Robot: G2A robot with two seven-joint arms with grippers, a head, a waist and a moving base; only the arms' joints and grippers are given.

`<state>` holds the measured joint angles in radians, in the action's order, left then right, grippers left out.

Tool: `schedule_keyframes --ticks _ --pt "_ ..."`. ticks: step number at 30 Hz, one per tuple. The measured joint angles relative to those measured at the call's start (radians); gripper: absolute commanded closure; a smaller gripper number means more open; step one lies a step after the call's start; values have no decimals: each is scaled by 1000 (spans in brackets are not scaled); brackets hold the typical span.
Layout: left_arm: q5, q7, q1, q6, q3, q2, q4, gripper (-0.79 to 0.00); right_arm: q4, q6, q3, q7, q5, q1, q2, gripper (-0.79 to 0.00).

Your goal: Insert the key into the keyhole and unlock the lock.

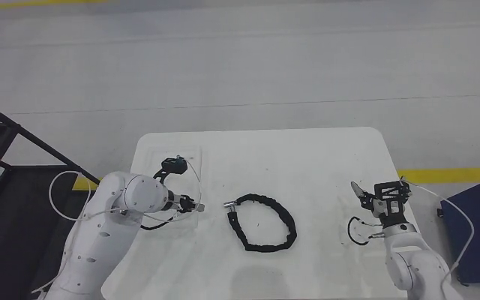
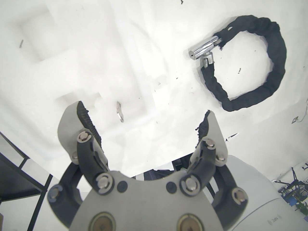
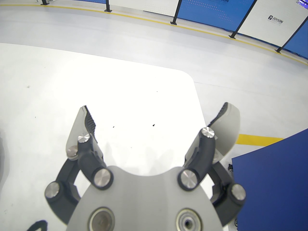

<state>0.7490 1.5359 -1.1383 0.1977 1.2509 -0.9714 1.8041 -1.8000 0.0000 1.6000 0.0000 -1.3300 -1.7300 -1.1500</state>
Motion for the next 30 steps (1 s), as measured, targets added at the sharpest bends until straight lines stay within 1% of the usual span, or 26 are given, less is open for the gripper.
schedule_keyframes --ticks 4,11,13,14,16,19,21,27,30 --pt "-33 0 -9 40 -24 24 15 -785 0 0 0 0 0 0 0 -785" --pt "-40 0 -34 78 -20 61 45 -785 0 0 0 0 0 0 0 -785" --pt "-43 0 -37 86 -13 69 55 -739 0 0 0 0 0 0 0 -785" --pt "-45 0 -39 87 -9 72 58 -730 0 0 0 0 0 0 0 -785" --pt "-49 0 -44 87 2 78 59 -668 0 0 0 0 0 0 0 -785" --pt "-55 -10 -47 97 18 81 54 -625 0 0 0 0 0 0 0 -785" --pt "-59 -16 -47 103 20 81 51 -659 0 0 0 0 0 0 0 -785" --pt "-58 -34 -32 107 3 79 25 -576 0 0 0 0 0 0 0 -785" --pt "-57 -38 -22 103 -7 77 5 -563 0 0 0 0 0 0 0 -785"
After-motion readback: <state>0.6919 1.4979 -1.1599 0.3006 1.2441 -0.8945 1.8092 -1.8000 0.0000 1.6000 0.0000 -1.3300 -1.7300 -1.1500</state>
